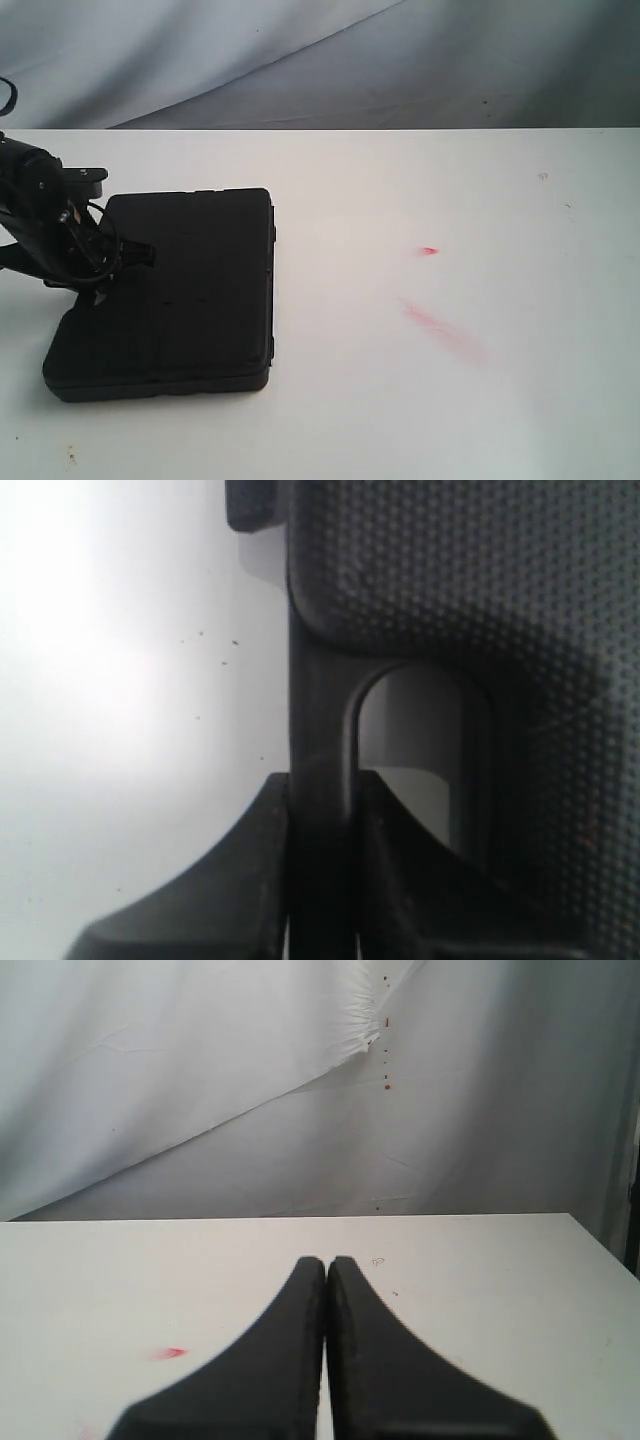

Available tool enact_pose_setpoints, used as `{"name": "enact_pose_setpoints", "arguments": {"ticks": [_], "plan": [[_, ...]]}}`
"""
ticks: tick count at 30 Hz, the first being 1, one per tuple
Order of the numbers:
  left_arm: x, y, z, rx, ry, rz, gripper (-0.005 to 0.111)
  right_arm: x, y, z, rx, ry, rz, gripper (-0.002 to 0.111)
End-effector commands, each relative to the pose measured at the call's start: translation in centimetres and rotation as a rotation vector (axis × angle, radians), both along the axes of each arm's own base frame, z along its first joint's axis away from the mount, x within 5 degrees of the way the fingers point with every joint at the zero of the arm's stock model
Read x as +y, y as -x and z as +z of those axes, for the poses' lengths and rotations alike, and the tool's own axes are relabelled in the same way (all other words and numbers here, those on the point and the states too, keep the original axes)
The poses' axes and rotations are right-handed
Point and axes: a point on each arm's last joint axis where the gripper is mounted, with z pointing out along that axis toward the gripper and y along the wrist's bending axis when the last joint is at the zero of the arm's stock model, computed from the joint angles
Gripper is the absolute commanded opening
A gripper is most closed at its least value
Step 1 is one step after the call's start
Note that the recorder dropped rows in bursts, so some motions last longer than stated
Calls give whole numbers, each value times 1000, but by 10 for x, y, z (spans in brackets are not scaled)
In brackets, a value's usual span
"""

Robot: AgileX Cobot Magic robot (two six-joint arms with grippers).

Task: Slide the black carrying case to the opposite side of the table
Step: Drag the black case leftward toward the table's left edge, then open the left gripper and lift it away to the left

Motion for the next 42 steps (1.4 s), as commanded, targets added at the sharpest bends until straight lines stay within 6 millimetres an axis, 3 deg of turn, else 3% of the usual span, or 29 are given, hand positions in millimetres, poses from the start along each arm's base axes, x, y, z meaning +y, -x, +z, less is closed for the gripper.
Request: {"name": "enact_pose_setpoints", "arguments": {"ticks": [1,16,29,42], "plan": [[11,5,-5,49,-41,-4,0,0,0,0,-9,-3,-8,0],[10,4,-5,37,-40,-9,2,0,0,0,-9,-3,-8,0],[10,2,-4,13,-33,-13,43,0,0,0,-9,-3,-8,0],[0,3,31,-86,-10,-20,43,0,0,0,-9,-3,-8,0]]}}
